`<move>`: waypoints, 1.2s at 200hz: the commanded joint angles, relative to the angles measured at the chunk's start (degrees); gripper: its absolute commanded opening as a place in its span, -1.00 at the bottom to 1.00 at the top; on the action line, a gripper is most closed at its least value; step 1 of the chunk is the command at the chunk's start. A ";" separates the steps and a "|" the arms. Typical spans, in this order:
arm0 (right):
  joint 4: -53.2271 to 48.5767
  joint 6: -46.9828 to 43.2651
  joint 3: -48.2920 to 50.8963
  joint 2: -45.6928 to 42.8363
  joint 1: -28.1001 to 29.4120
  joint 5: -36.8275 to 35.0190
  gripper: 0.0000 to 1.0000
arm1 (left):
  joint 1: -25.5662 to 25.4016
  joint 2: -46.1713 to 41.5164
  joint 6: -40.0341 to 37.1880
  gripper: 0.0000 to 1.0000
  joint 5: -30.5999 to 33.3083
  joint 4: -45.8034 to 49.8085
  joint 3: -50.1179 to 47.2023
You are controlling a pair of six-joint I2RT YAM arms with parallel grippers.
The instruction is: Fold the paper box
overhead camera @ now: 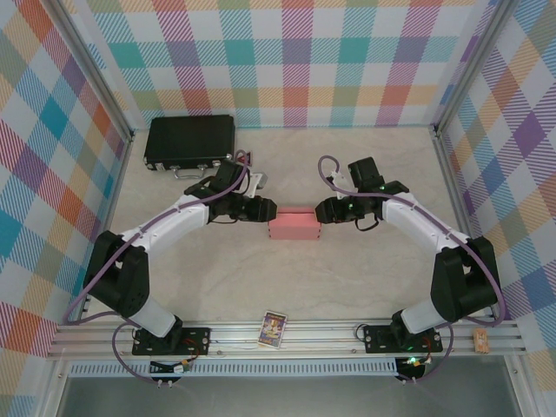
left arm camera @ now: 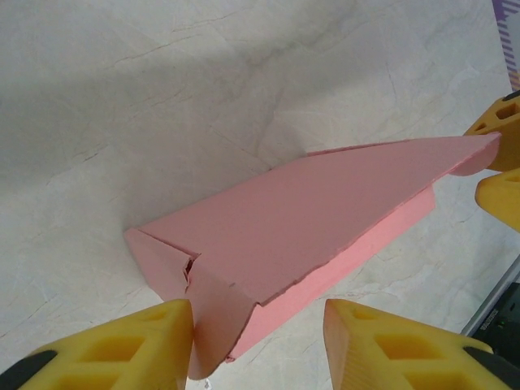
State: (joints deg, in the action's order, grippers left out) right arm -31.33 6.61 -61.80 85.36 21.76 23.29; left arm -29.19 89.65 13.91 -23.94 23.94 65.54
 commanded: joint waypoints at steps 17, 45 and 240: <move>0.65 0.94 0.47 0.59 0.73 2.20 -0.21 | -0.69 0.29 0.75 -0.15 -0.75 1.10 2.20; 0.60 1.19 0.22 0.92 0.83 2.29 -0.25 | -0.69 0.18 1.12 -0.19 -0.85 0.86 2.49; -1.04 2.44 -3.14 2.88 1.20 2.20 -0.36 | -0.69 1.67 0.50 -0.33 1.74 3.19 2.49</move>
State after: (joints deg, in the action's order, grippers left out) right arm -31.35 8.45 -62.72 87.42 22.50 23.90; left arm -29.19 90.72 15.31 -22.81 25.47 66.50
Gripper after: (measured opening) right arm 0.324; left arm 0.337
